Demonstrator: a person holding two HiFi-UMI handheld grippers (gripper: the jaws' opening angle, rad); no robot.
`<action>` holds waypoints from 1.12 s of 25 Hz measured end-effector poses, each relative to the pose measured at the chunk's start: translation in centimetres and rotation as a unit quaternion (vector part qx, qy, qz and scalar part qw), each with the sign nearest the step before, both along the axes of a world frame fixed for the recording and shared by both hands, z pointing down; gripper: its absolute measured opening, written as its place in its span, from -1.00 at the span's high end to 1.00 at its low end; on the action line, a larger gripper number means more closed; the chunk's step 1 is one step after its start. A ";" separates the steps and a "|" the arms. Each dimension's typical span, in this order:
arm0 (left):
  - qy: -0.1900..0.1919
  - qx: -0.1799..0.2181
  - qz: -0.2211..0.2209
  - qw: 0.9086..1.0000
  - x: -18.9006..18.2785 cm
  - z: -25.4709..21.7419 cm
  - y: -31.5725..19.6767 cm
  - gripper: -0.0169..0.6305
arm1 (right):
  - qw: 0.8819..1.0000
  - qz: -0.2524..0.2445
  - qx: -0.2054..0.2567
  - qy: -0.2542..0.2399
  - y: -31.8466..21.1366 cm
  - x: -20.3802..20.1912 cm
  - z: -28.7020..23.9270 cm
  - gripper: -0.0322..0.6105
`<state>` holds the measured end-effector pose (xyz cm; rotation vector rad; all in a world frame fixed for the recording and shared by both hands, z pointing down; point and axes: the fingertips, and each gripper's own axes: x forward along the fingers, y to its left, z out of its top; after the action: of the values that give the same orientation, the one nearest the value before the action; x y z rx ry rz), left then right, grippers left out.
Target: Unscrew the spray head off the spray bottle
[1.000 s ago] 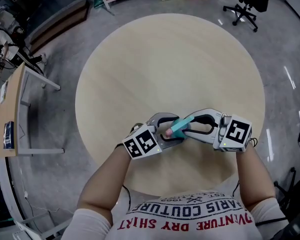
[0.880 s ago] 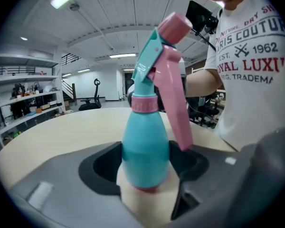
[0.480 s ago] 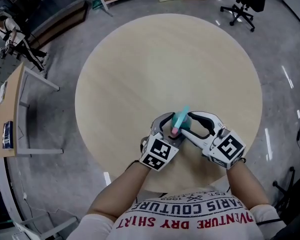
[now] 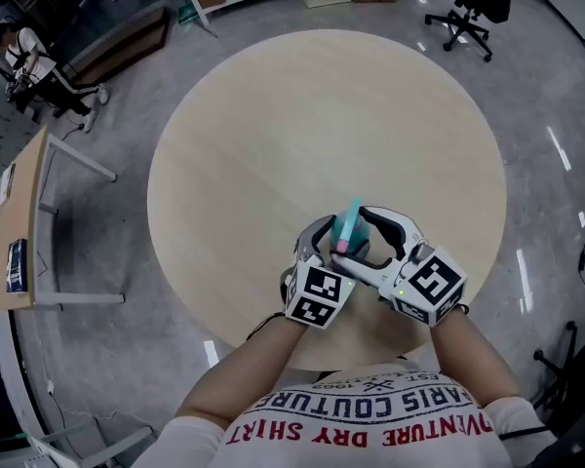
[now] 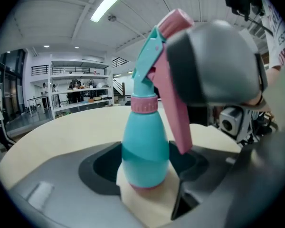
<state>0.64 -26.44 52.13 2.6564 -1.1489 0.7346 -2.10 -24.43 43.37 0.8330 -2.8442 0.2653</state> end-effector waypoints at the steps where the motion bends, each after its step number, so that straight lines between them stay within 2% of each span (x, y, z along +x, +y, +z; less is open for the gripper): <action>1: -0.001 0.001 -0.002 1.000 0.0 0.0 0.0 0.00 | 1.000 0.004 0.000 0.005 -0.2 -0.1 0.1 -0.13; 6: 0.002 0.003 -0.011 1.000 0.3 0.0 0.1 0.00 | 1.000 0.006 0.002 0.012 -0.6 0.0 0.4 -0.07; 9: 0.004 0.006 0.007 1.000 0.3 0.1 0.3 0.00 | 1.000 -0.009 0.002 0.013 -0.3 0.1 0.4 -0.05; 13: 0.004 0.017 0.069 0.997 0.4 0.0 0.9 0.00 | 0.998 -0.061 0.000 0.019 0.5 0.3 0.4 -0.05; 17: -0.001 0.018 0.152 0.988 0.6 0.0 1.4 0.00 | 0.993 -0.115 0.001 0.038 1.4 1.2 0.2 -0.01; 22: 0.000 0.002 0.241 0.971 -0.3 0.0 1.4 0.00 | 0.987 -0.154 0.002 0.041 0.9 2.8 -0.2 0.36; 23: -0.005 0.001 0.252 0.968 -0.4 0.0 1.3 0.00 | 0.987 -0.151 0.007 0.046 0.5 3.3 -0.2 0.51; 24: -0.008 0.002 0.263 0.965 -0.4 0.0 1.3 0.00 | 0.988 -0.148 0.013 0.051 0.0 3.6 -0.2 0.75; 28: -0.007 0.003 0.286 0.958 0.1 0.0 0.9 0.00 | 0.986 -0.160 0.014 0.051 -0.8 4.1 0.0 0.75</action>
<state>0.70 -25.50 52.18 3.0132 -0.3614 0.8250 1.98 -25.25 43.40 0.3699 -2.8314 0.1355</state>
